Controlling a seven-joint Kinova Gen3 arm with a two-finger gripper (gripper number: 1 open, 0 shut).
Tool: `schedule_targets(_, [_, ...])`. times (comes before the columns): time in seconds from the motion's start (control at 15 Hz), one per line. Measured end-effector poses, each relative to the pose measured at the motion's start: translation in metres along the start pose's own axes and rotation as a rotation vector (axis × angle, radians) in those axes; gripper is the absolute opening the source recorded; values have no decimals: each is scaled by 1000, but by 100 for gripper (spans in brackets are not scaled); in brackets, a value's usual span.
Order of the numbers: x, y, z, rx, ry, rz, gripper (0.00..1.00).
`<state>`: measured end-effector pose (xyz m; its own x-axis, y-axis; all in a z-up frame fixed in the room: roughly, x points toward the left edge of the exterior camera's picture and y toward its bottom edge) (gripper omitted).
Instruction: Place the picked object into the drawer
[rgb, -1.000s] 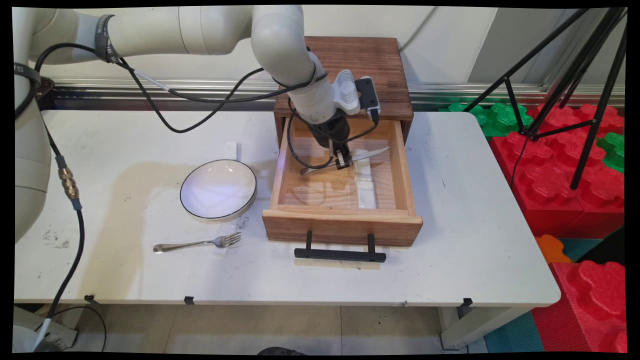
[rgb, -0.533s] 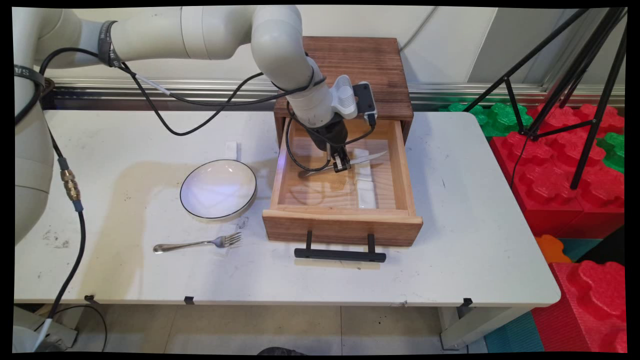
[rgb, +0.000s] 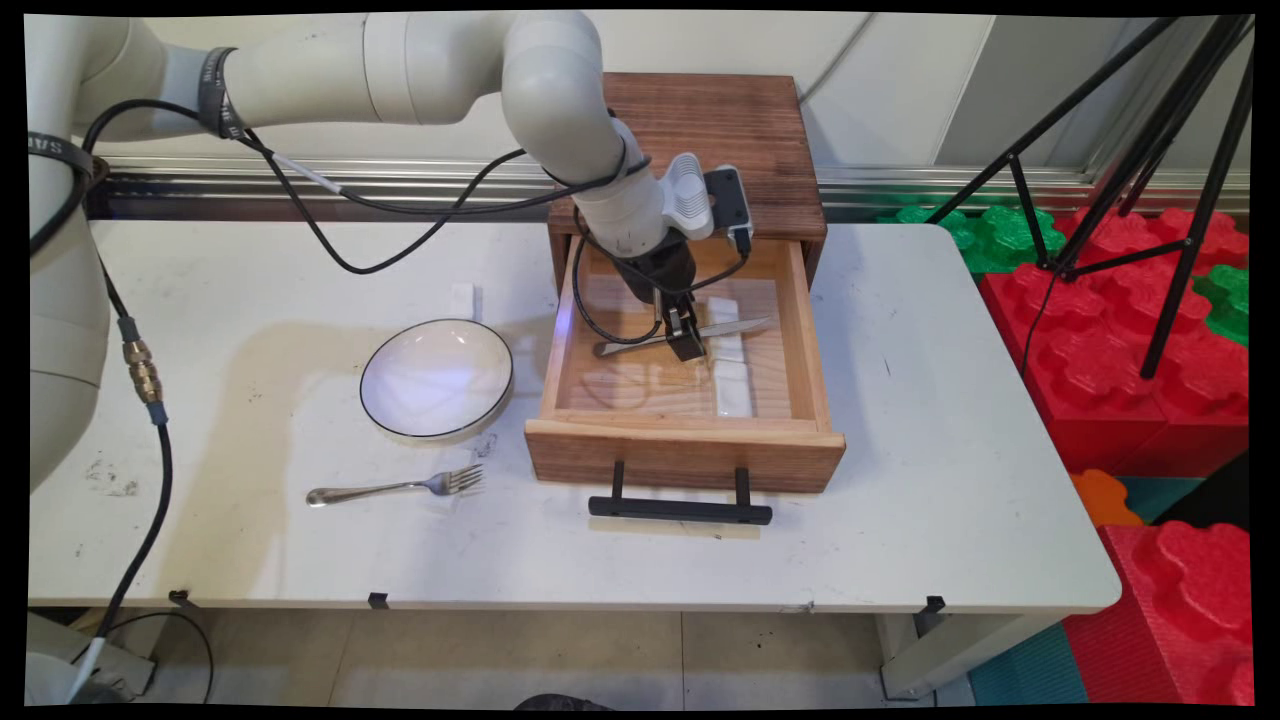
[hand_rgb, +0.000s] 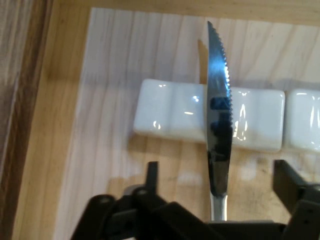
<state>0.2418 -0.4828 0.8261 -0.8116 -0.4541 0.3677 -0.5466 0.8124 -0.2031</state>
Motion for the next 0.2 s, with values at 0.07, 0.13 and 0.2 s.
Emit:
schedule_targets(0.07, [0, 0, 0, 2, 1, -1, 100])
schedule_targets(0.13, [-1, 0, 0, 4, 2, -3, 100])
schedule_targets(0.2, [-1, -1, -1, 6, 4, -5, 100])
